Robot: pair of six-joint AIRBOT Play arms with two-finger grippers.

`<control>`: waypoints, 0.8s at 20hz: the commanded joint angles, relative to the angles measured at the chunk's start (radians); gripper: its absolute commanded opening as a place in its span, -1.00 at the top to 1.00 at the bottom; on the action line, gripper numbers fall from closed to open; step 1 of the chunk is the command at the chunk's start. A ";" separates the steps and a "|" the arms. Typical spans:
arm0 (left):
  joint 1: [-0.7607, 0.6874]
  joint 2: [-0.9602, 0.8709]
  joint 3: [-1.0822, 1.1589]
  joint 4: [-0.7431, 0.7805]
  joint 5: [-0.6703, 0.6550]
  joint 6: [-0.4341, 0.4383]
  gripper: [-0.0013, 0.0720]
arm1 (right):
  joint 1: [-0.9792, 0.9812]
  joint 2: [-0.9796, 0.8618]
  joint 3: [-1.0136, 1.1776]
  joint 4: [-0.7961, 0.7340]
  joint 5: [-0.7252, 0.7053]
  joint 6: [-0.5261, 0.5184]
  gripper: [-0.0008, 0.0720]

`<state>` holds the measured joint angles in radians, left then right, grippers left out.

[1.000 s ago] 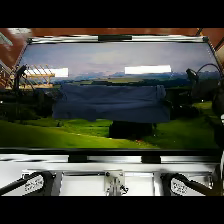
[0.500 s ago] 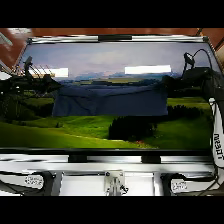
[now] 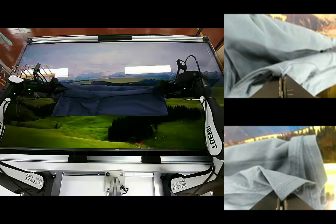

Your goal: Fold the shirts.

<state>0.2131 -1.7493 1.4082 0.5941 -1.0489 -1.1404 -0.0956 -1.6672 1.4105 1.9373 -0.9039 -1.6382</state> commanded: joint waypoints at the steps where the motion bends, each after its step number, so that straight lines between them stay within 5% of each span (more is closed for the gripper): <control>1: -0.001 -0.009 0.001 -0.001 0.022 0.002 0.86 | 0.000 -0.005 0.001 -0.061 -0.021 0.064 0.79; 2: -0.002 -0.009 0.001 -0.005 0.008 0.002 0.66 | 0.000 -0.005 0.001 -0.054 -0.026 0.069 0.78; 3: -0.002 -0.008 0.002 -0.009 -0.015 0.002 0.06 | 0.000 -0.005 0.001 -0.039 -0.037 0.068 0.43; 4: 0.001 -0.006 0.002 -0.012 -0.042 0.002 -0.50 | 0.000 -0.005 0.001 -0.023 -0.050 0.063 -0.36; 5: 0.005 -0.004 0.010 -0.012 -0.073 0.002 -0.57 | -0.001 0.002 0.001 -0.027 -0.072 0.058 -0.60; 9: 0.024 -0.001 0.101 -0.013 -0.235 -0.037 -0.57 | -0.016 0.068 0.001 -0.215 -0.161 0.075 -0.60; 11: 0.026 0.008 0.145 -0.019 -0.289 -0.051 -0.57 | -0.056 0.067 0.001 -0.232 -0.218 0.087 -0.85; 16: 0.016 0.039 0.177 -0.087 -0.341 -0.051 -0.56 | -0.202 -0.037 0.000 0.155 -0.278 -0.024 -0.85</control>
<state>0.2344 -1.7260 1.5646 0.5533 -1.3350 -1.1851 -0.2314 -1.6600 1.4105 1.8988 -1.1355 -1.6085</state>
